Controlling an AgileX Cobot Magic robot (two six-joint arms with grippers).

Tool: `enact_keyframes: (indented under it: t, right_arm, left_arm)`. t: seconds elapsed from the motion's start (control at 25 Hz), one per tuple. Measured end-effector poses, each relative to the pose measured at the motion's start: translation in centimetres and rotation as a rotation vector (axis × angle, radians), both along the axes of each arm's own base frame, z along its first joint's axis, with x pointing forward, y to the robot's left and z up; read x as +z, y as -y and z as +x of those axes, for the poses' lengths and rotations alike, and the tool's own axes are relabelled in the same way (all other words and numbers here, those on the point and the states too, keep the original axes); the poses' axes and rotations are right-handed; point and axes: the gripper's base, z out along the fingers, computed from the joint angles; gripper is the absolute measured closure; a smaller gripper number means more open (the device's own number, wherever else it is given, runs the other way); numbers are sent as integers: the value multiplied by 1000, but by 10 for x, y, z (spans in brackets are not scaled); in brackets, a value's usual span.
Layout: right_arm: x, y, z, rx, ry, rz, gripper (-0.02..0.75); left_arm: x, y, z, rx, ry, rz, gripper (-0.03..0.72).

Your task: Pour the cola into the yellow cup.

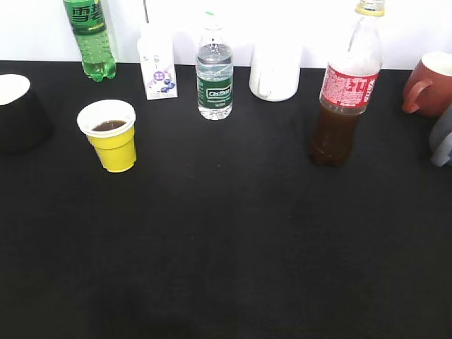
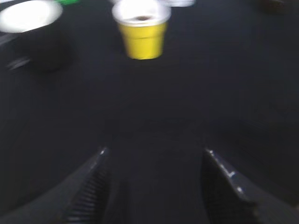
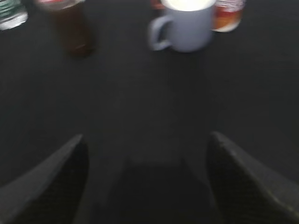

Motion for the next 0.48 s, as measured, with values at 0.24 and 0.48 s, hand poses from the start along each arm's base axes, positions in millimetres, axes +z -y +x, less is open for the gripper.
enact_keyframes:
  t: [0.24,0.48]
  right_arm:
    - [0,-2,-2,-244,1,5,144]
    - [0,-2,-2,-244,4,5,144]
  left_arm:
    - [0,-2,-1,263,2,-1,231]
    - [0,-2,-15,460,92,-16,269]
